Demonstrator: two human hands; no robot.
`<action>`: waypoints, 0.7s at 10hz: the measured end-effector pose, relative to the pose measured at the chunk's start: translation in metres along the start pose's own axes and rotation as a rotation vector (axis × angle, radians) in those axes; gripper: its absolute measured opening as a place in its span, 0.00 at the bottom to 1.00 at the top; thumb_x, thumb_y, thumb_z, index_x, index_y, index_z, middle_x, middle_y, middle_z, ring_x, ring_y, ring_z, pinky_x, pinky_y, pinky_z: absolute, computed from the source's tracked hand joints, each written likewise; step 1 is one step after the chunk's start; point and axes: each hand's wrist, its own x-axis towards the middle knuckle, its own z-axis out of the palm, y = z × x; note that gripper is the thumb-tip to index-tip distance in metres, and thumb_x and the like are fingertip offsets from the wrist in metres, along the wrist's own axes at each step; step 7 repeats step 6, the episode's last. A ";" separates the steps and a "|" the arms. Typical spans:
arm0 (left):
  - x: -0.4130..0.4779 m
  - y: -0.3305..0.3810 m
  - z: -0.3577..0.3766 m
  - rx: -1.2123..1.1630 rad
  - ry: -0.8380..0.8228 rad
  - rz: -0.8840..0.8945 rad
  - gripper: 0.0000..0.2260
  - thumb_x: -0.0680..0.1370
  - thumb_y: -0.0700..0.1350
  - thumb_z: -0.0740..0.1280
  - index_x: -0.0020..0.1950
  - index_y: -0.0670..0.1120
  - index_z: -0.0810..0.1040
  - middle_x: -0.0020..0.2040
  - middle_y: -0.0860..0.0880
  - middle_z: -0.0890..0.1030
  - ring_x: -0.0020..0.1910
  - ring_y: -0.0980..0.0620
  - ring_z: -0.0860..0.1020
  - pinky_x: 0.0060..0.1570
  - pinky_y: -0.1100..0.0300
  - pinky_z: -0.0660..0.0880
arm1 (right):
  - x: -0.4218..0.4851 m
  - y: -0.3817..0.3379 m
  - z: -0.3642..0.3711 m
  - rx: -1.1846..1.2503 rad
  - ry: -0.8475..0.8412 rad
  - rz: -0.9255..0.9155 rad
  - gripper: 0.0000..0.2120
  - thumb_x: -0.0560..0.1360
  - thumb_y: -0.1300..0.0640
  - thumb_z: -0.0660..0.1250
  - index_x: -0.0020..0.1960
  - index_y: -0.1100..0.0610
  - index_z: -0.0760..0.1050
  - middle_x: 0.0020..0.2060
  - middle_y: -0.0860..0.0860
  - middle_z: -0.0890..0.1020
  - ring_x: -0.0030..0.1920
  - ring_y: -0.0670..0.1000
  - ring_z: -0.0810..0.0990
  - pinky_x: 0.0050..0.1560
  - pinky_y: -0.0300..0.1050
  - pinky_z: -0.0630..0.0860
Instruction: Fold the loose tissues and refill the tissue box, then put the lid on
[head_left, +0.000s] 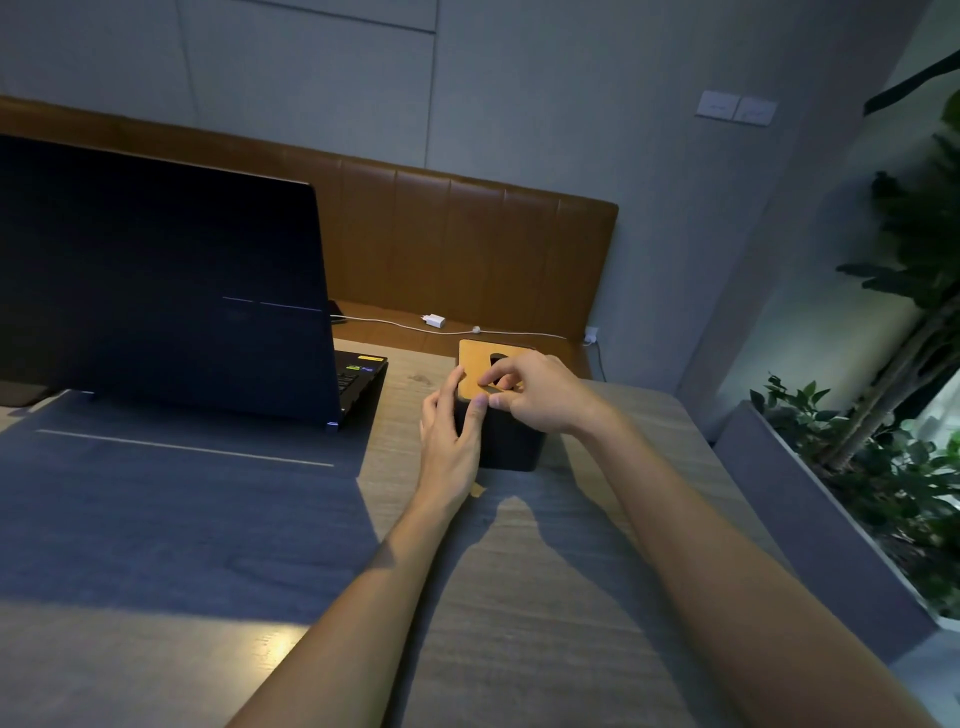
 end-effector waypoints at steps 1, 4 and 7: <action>0.001 -0.001 0.001 -0.005 0.006 0.011 0.22 0.77 0.70 0.55 0.70 0.69 0.64 0.71 0.51 0.65 0.70 0.50 0.66 0.67 0.47 0.71 | -0.002 0.001 0.003 -0.012 -0.016 -0.010 0.15 0.81 0.52 0.67 0.66 0.51 0.78 0.61 0.53 0.81 0.58 0.52 0.78 0.55 0.45 0.77; -0.001 -0.001 0.000 0.108 0.021 0.086 0.20 0.75 0.73 0.55 0.65 0.68 0.68 0.65 0.51 0.68 0.66 0.49 0.70 0.63 0.44 0.74 | -0.012 0.002 0.012 -0.015 -0.022 -0.049 0.19 0.79 0.54 0.66 0.70 0.53 0.75 0.64 0.52 0.80 0.63 0.53 0.78 0.57 0.41 0.74; 0.001 0.039 -0.031 0.547 -0.119 0.108 0.18 0.84 0.60 0.53 0.70 0.58 0.71 0.65 0.50 0.73 0.64 0.50 0.73 0.56 0.55 0.72 | -0.017 0.000 -0.002 0.250 0.019 0.083 0.15 0.81 0.48 0.65 0.63 0.52 0.81 0.64 0.49 0.80 0.63 0.50 0.75 0.59 0.44 0.71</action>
